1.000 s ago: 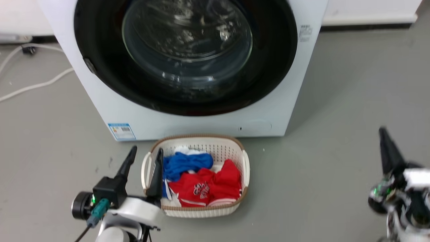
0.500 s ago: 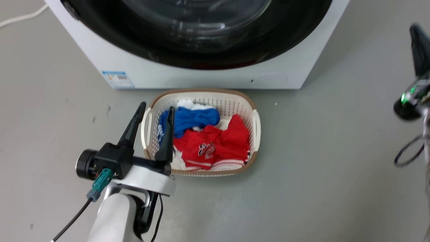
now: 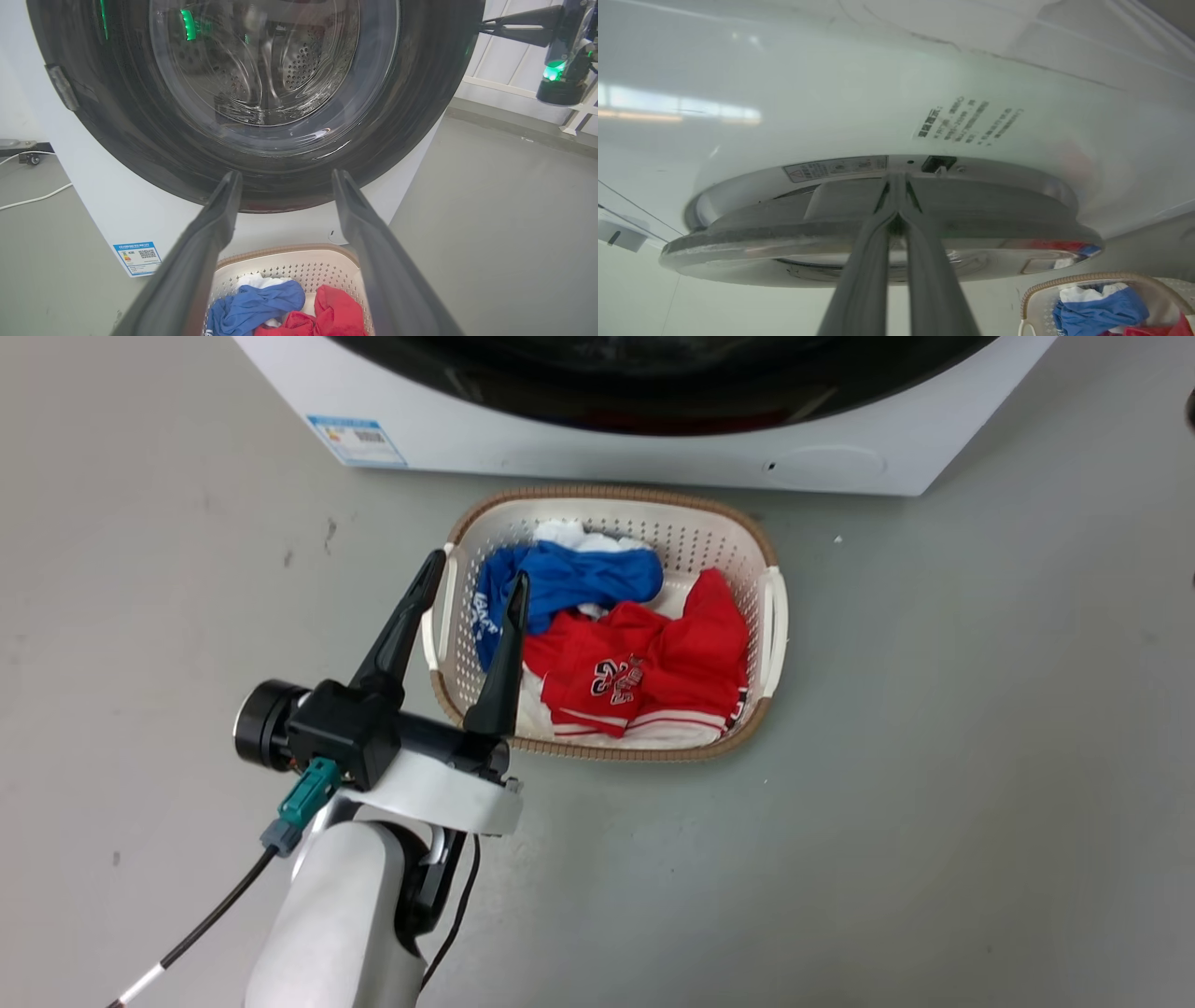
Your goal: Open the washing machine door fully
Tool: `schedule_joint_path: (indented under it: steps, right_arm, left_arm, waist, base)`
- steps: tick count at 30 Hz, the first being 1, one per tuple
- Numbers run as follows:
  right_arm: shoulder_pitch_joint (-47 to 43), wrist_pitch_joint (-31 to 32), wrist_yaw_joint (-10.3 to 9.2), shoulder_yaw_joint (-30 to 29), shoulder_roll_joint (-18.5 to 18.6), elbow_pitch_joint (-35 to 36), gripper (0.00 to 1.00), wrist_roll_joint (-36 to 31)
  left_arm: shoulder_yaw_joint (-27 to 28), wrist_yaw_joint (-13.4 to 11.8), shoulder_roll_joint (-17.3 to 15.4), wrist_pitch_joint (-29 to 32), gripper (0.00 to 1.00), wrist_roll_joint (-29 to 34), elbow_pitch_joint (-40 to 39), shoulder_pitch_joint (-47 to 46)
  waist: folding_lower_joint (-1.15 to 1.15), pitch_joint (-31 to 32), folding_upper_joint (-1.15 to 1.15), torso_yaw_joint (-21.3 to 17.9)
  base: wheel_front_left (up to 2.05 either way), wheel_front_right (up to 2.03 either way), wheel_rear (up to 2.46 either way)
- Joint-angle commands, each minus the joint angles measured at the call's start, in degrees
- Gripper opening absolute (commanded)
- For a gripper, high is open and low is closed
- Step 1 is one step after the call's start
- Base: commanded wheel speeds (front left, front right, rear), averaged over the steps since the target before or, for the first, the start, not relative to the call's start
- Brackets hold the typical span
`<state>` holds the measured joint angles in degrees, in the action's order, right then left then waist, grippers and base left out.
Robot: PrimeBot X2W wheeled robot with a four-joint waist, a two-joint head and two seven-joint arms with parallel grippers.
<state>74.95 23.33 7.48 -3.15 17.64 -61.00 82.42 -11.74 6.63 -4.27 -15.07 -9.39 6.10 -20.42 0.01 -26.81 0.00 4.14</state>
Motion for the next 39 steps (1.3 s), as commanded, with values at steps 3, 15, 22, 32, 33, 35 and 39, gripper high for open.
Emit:
schedule_joint_path:
  steps: [3, 15, 22, 32, 33, 35, 39]
  right_arm:
    - [4.3, 0.2, 0.03, 1.2, 0.3, -2.4, 0.0, -1.8]
    - [10.3, 4.8, 0.03, 4.2, -1.5, -5.5, 0.0, -4.8]
    - [7.1, 10.9, 0.09, 5.7, -1.4, -4.0, 0.0, -5.0]
    - [-0.4, 18.3, 0.08, 8.1, -2.3, 0.3, 0.0, -5.6]
    - [-1.2, 18.7, 0.08, 8.3, -2.6, 0.6, 0.0, -5.7]
    - [-3.1, 19.9, 0.08, 8.6, -3.2, 1.2, 0.0, -5.5]
    - [-7.6, 21.7, 0.09, 9.3, -4.4, 3.2, 0.0, -5.5]
  left_arm:
    - [-0.4, 0.3, 0.3, -0.1, 1.0, 0.1, -0.4, -1.8]
    - [0.1, 0.6, 0.6, -0.1, 1.0, 0.2, -0.6, -3.2]
    - [1.0, 0.7, 0.9, -0.1, 1.0, -0.5, -0.1, -2.4]
    - [1.7, 0.7, 1.0, -0.1, 1.0, -0.3, 1.8, 0.6]
    - [1.8, 0.8, 0.9, -0.1, 1.0, -0.3, 2.1, 0.9]
    - [1.9, 0.8, 0.8, -0.1, 1.0, -0.3, 2.6, 1.8]
    - [2.0, 0.8, 0.8, -0.1, 1.0, -0.8, 3.5, 4.1]
  waist:
    - [-0.01, -2.1, 0.0, 1.0]
    - [-0.01, -4.4, 0.0, 1.7]
    - [-0.01, -2.7, 0.0, 1.4]
    - [-0.01, 3.1, 0.0, -0.2]
    - [-0.01, 4.0, 0.0, -0.2]
    - [-0.01, 5.7, 0.0, -0.3]
    - [-0.01, 9.5, 0.0, -0.3]
  base:
    - [0.0, 0.0, 0.0]
    - [0.0, 0.0, 0.0]
    - [0.0, 0.0, 0.0]
    - [0.0, 0.0, 0.0]
    - [0.0, 0.0, 0.0]
    - [0.0, 0.0, 0.0]
    - [0.0, 0.0, 0.0]
